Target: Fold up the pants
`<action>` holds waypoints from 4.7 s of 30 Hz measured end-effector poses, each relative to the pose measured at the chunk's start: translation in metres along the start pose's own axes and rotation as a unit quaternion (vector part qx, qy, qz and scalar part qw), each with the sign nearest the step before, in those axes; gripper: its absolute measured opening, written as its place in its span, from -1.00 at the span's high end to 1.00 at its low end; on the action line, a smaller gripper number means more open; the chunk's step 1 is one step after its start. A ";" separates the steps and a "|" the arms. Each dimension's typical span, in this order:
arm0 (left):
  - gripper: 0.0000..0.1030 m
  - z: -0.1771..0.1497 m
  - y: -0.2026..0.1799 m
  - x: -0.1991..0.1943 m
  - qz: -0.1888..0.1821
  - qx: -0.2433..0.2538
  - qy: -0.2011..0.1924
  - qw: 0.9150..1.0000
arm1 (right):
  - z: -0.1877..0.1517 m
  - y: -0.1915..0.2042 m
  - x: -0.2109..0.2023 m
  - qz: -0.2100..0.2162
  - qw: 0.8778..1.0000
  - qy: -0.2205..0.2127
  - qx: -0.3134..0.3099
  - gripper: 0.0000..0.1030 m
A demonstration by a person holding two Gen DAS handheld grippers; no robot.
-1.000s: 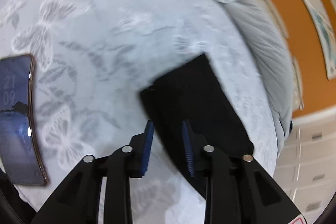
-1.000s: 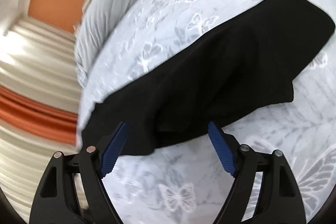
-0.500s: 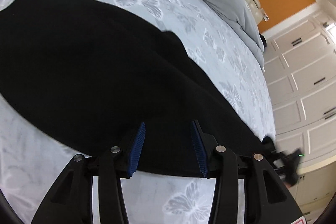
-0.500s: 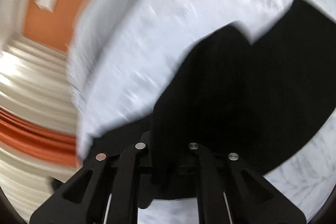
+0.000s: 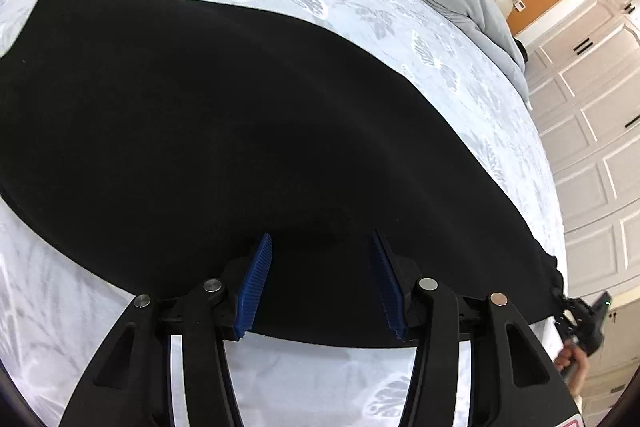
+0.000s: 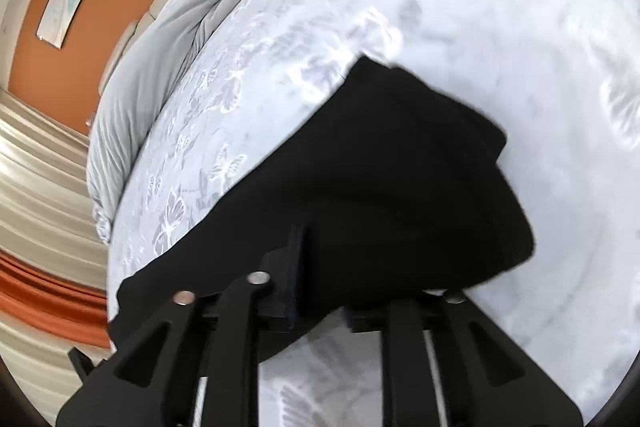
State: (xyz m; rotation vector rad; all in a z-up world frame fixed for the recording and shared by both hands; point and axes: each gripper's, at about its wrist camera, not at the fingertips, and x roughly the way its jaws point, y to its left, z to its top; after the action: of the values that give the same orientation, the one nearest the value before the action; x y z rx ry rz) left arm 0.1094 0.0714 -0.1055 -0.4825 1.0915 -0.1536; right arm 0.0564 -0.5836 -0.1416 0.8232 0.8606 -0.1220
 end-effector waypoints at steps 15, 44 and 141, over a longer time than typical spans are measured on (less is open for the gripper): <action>-0.20 0.044 0.214 -0.152 0.011 -0.270 -0.148 0.951 | -0.067 0.166 -0.040 -0.008 0.981 -0.088 -0.175 -0.38; 0.07 0.056 0.217 -0.127 0.157 -0.194 -0.098 0.963 | -0.182 0.402 0.143 0.122 0.907 0.112 -0.386 -0.16; -0.65 -0.009 -0.025 -0.035 0.092 0.108 -0.078 0.987 | 0.007 -0.032 -0.006 -0.062 0.996 -0.063 0.003 -0.47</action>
State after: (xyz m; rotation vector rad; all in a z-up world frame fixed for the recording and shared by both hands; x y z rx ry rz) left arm 0.0883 0.0585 -0.0688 -0.1934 0.9468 -0.0692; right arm 0.0438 -0.6112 -0.1539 0.7588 0.7914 -0.2830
